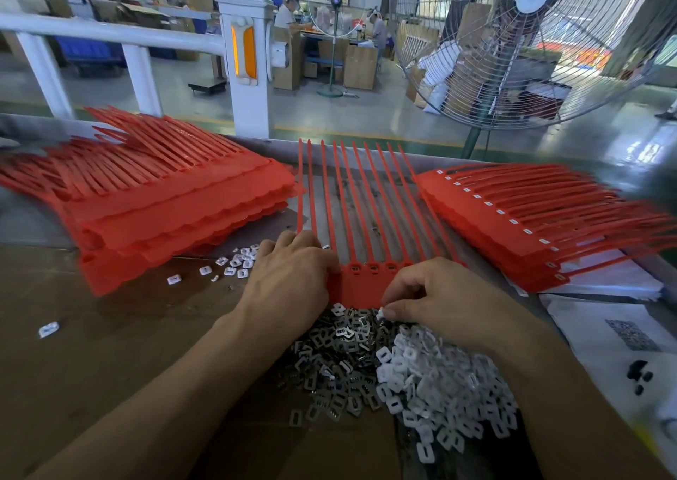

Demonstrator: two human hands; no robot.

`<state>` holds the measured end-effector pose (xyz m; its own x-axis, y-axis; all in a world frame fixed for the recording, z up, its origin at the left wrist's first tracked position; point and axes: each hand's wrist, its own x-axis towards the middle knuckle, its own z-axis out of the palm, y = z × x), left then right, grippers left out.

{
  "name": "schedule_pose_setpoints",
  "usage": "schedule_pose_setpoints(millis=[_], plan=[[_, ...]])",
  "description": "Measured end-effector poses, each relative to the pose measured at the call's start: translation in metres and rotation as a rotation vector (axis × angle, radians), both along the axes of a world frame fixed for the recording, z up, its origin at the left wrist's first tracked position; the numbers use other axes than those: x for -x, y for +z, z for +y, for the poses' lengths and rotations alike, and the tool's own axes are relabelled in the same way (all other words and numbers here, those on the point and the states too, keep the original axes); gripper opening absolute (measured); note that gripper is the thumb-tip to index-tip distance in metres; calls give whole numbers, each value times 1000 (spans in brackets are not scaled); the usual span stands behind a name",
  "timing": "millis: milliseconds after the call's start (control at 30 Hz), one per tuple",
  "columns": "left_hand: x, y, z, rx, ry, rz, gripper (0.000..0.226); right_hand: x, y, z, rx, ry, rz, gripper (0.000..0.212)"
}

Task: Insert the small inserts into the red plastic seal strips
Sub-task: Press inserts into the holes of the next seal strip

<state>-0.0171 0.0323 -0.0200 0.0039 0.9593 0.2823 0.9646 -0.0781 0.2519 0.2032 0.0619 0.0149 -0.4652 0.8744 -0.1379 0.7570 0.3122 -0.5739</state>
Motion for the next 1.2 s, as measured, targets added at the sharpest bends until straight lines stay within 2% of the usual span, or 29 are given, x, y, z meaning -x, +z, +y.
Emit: schedule_pose_setpoints(millis=[300, 433, 533, 733, 1033, 1200], plan=[[2, -4, -5, -38, 14, -88, 28, 2, -5, 2, -25, -10, -29, 10], [4, -2, -6, -60, 21, -153, 24, 4, -6, -1, -64, -16, 46, 9], [4, -2, -6, -66, 29, -164, 22, 18, -10, -7, -171, 51, 123, 5], [3, 0, -7, -43, 37, -148, 23, 40, -18, -13, -267, 225, 100, 16], [1, 1, -7, -25, 39, -139, 24, 42, -20, -10, -263, 166, 93, 9], [1, 0, -8, -32, 42, -137, 23, 39, -21, -11, -245, 141, 130, 13]])
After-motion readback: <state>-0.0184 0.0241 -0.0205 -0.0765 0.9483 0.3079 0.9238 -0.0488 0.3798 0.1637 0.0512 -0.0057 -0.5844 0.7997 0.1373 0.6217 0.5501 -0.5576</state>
